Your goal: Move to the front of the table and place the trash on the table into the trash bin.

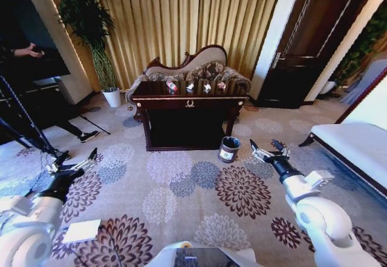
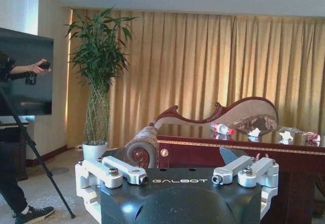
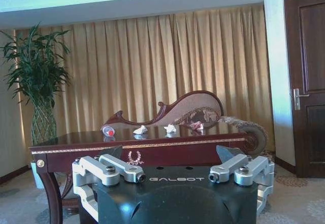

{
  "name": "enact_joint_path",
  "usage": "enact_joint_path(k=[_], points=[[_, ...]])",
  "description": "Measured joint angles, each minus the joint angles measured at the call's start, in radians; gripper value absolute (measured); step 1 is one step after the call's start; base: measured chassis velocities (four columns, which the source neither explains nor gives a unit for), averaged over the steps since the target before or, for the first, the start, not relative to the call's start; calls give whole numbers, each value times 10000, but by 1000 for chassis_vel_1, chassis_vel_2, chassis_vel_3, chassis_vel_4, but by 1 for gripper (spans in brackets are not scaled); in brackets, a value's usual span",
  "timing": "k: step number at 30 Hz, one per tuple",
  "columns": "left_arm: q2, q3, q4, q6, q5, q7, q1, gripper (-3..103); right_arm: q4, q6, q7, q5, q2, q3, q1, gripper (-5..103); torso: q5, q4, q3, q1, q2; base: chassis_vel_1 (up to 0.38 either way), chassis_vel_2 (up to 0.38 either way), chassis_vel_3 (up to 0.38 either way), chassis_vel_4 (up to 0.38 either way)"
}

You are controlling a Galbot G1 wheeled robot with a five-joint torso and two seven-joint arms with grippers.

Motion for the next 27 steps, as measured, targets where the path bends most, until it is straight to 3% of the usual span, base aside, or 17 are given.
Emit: enact_joint_path(k=[10,19,27], points=[[23,-73,27,-32,0,-25,32,100,-164,94,-50,-574,17,-206,-195,100,0,-2,0,0,0,0,0,0,0],[192,-238,78,-273,-25,10,453,100,-541,277,-44,-277,-565,-31,-465,100,1,-3,0,0,1,0,0,0,0],[265,-362,145,-292,-144,10,432,100,-595,318,216,-238,-442,-69,-355,100,1,-2,0,0,0,0,0,0,0]])
